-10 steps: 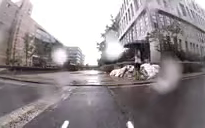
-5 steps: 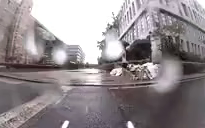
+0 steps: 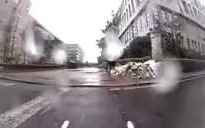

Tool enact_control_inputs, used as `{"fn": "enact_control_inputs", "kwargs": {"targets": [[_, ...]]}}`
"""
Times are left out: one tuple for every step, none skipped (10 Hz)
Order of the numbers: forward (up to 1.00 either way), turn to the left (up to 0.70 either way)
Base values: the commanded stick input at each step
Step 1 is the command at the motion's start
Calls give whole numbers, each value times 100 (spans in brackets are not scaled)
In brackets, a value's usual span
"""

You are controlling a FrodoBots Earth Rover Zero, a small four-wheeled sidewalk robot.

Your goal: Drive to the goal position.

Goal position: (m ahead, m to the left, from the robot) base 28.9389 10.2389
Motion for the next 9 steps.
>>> {"fn": "enact_control_inputs", "kwargs": {"targets": [[70, 4], [70, 0], [70, 0], [70, 0], [70, 0], [70, 0], [70, 0], [70, 0], [70, 0]]}}
